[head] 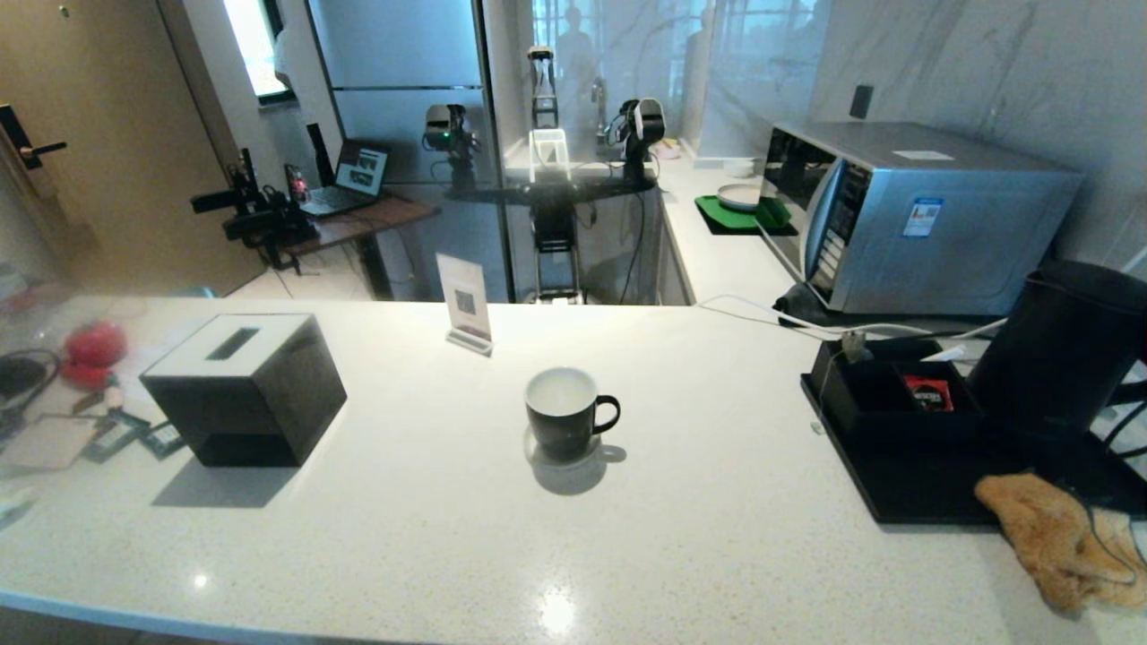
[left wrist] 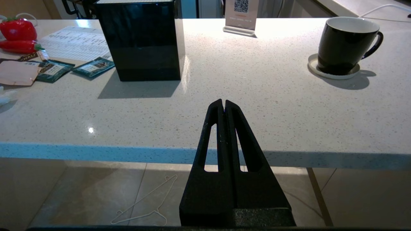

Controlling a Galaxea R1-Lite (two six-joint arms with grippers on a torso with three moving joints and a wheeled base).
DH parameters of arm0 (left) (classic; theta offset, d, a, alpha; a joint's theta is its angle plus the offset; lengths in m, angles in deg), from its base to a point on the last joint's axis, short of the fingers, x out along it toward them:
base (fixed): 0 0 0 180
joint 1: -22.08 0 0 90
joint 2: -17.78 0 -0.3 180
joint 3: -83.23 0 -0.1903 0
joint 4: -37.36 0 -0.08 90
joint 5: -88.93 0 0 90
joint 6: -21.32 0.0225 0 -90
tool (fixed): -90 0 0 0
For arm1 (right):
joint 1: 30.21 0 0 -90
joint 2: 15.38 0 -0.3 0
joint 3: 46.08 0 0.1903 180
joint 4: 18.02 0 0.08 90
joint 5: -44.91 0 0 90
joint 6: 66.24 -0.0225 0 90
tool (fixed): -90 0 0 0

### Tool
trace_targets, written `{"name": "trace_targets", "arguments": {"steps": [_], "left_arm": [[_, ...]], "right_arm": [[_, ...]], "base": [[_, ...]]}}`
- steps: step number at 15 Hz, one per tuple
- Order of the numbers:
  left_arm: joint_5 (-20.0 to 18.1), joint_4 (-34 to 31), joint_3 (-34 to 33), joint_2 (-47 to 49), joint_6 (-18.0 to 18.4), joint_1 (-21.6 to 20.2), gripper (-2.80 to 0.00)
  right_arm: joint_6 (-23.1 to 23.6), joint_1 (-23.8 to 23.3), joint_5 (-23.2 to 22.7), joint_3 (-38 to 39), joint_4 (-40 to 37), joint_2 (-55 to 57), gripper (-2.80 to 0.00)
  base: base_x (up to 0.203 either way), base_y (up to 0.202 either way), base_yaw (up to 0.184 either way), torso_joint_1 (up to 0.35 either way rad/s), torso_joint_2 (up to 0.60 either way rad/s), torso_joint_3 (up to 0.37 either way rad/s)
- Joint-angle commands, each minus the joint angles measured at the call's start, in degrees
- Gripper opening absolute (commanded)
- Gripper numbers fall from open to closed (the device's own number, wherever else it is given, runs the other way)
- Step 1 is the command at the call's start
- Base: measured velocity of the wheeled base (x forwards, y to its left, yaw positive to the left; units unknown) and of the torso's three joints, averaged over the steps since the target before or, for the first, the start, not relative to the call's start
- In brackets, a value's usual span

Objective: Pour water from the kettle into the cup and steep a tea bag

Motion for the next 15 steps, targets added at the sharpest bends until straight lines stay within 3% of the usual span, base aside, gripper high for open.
{"name": "trace_targets", "arguments": {"steps": [1, 11, 15], "left_arm": [[0.1, 0.0, 0.0, 0.1, 0.0, 0.0, -2.8], [0.0, 0.0, 0.0, 0.1, 0.0, 0.0, -2.8], [0.0, 0.0, 0.0, 0.1, 0.0, 0.0, -2.8]], "right_arm": [[-0.2, -0.1, -0.1, 1.8, 0.4, -3.5, -2.8], [-2.4, -1.0, -0.2, 12.4, -0.6, -17.5, -2.8], [-2.5, 1.1, -0.3, 16.7, -2.5, -23.7, -2.8]], "base": [[0.0, 0.0, 0.0, 0.0, 0.0, 0.0], [0.0, 0.0, 0.0, 0.0, 0.0, 0.0], [0.0, 0.0, 0.0, 0.0, 0.0, 0.0]]}}
